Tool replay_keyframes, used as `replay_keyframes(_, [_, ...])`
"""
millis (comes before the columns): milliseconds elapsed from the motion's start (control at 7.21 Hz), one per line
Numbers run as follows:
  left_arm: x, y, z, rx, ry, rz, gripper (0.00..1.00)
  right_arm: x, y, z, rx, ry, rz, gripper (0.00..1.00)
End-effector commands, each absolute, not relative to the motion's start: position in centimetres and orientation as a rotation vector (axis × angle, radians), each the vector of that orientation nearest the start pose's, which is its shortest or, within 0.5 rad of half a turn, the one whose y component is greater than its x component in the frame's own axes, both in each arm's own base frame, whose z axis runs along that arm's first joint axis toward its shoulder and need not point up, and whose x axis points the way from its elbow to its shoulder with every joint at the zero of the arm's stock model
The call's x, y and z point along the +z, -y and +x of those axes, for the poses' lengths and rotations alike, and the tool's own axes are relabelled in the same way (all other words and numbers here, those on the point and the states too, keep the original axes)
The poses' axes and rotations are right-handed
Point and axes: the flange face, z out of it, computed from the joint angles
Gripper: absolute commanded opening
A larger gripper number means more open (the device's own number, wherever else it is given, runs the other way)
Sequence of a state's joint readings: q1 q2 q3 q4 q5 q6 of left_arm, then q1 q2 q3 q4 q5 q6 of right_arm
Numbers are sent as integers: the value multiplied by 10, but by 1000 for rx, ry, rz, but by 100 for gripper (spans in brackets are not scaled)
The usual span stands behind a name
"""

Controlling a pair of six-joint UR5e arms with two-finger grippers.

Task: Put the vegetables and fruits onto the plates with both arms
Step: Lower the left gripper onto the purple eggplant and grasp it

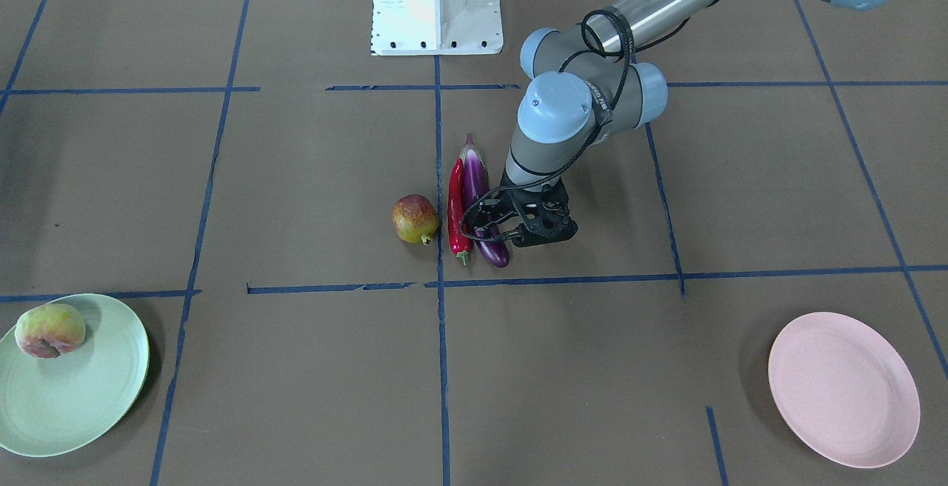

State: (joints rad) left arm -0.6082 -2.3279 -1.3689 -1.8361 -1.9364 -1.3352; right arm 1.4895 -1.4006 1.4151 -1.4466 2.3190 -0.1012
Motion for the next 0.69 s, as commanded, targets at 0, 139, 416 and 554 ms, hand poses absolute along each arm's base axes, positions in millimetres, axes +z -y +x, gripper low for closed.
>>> replay_keyframes(0, [244,511,577,-216,-891,12,97,635,576,19,-225,745,139,100])
replay_keyframes(139, [247,511,579,-216,-885,9,97,636,576,19,-225,745,138,100])
replay_keyframes(416, [247,507,584,-209,-884,5,95,636,576,19,-224,745,136,100])
replay_keyframes(554, [246,505,587,-219,-885,-3,88,636,576,19,-224,743,136,100])
